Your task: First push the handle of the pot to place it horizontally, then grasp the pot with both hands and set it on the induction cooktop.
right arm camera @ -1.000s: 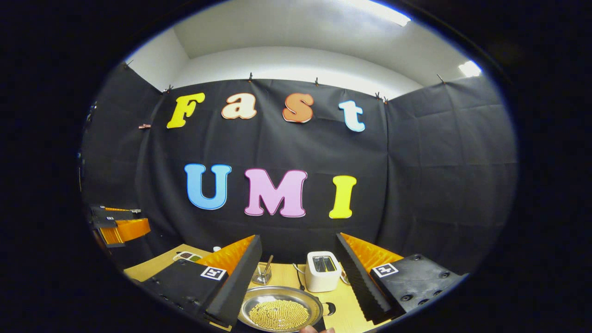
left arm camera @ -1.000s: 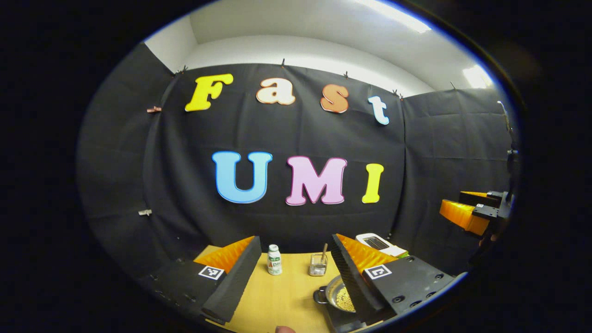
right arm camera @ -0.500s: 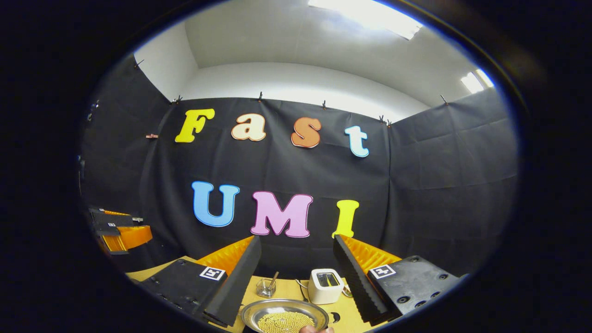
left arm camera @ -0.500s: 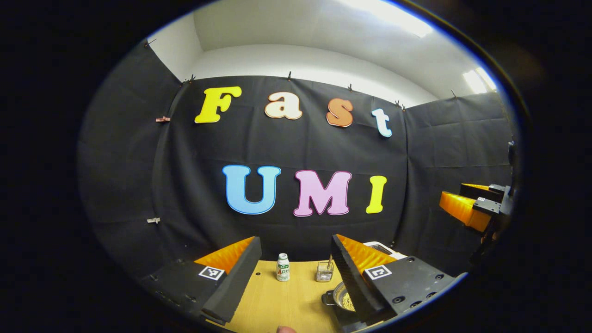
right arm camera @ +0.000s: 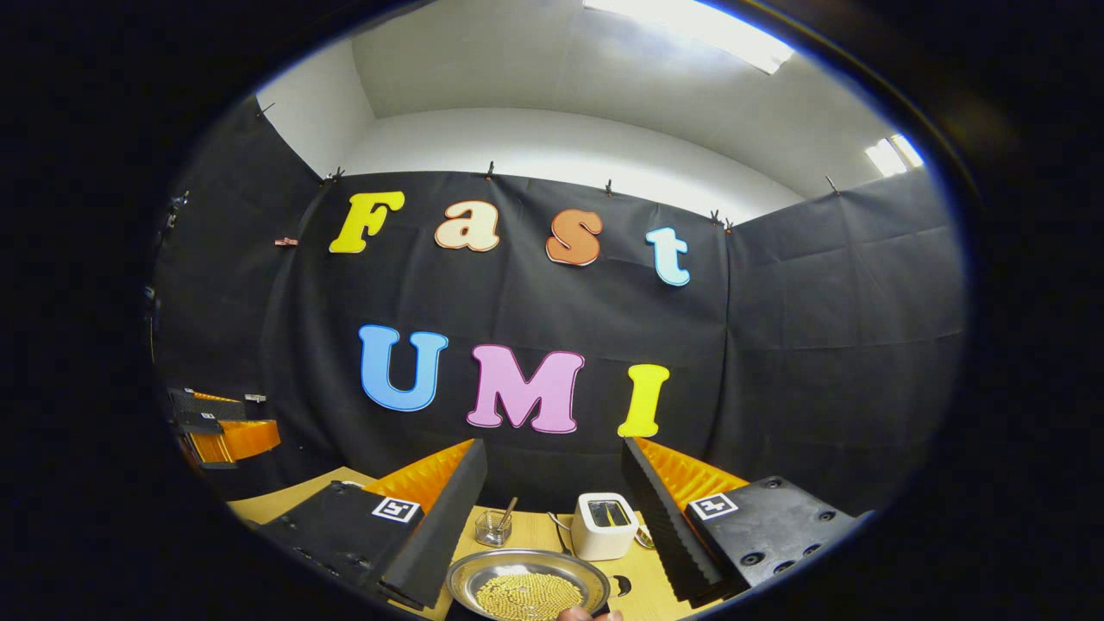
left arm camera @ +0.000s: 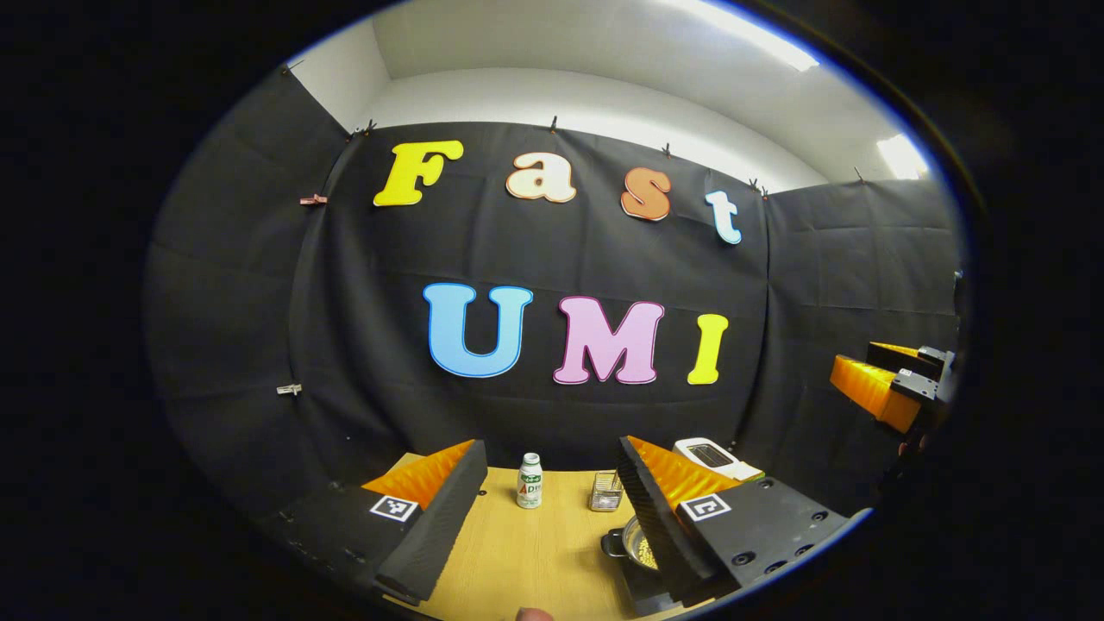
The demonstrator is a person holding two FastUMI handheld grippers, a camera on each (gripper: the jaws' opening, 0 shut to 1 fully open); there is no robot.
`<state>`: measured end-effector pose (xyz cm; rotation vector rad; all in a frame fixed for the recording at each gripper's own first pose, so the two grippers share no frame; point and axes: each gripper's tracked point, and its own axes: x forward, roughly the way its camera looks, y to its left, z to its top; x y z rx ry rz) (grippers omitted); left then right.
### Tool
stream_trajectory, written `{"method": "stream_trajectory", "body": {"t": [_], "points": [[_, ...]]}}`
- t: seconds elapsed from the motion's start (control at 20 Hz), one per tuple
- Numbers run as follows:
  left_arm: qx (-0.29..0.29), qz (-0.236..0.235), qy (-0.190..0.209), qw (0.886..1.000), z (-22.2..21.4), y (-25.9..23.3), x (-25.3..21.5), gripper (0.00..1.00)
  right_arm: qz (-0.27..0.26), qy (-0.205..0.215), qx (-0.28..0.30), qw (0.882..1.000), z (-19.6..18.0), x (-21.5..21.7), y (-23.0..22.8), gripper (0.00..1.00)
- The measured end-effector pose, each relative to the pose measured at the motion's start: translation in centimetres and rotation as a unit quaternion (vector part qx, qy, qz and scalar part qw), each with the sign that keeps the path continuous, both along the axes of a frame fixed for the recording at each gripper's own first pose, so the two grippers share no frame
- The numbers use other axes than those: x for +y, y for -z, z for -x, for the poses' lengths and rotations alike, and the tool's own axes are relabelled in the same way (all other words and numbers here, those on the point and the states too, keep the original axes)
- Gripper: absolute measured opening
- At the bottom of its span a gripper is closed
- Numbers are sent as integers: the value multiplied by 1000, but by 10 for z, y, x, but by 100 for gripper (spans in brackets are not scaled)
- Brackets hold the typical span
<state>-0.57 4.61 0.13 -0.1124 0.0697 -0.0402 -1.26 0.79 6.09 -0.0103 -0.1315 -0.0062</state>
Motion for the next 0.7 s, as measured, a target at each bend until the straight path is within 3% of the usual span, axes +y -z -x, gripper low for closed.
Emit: {"method": "stream_trajectory", "body": {"t": [0.7], "points": [[-3,-14,6,1000,-6,-2,-15,94,3,0,11,1000,-10,-7,10,97]]}}
